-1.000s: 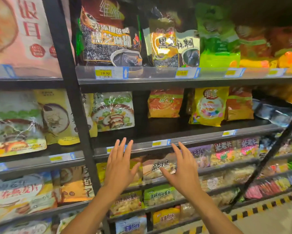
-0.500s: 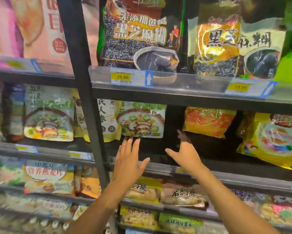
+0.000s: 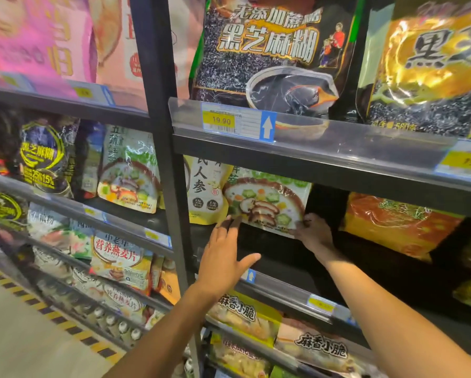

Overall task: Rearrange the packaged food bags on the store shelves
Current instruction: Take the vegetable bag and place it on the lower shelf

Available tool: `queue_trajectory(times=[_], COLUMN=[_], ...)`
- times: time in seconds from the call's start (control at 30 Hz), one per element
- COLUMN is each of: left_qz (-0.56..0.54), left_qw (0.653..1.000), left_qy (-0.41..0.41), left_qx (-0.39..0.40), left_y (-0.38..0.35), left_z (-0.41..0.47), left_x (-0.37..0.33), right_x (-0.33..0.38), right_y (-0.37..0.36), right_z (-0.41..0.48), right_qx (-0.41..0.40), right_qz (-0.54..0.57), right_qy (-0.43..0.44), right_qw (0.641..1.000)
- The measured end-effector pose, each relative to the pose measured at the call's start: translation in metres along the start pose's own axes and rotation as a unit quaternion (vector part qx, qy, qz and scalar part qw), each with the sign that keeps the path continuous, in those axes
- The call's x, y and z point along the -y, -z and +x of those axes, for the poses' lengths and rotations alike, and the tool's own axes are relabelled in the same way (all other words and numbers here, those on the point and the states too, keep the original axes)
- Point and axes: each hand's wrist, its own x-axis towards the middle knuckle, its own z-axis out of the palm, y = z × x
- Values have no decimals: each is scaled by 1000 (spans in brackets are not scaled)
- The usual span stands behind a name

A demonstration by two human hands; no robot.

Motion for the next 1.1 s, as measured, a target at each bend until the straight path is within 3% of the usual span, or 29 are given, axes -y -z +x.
queue_trajectory(times=[0.2,0.3,0.4,0.53,0.63,0.8,1.1], left_qz=[-71,-131,-174,-142,-150,-140,-164], left_qw=[996,988,977,964,957,965,959], left_qy=[46,78,81,131,133,110,147], left_qx=[26,35,92,185,208,190,181], left_y=[-4,-9,-16,-21,-25,-30,-23], left_z=[31,51,77,103,110,111,105], left_x=[-1,2,1,-5,-6,-12,-15], right_x=[-32,-56,-62,-53,-39,-28,-25], right_y=[30,52,74,92,92,81,75], right_z=[-24,-32,-48,-60,-58,-47,-44], right_qx=[74,98,115,90,77,44,79], right_qz=[53,106,135,23,110,243,304], right_qy=[37,8,-24,5,1,12,-36], right_qw=[995,989,984,996,991,969,949])
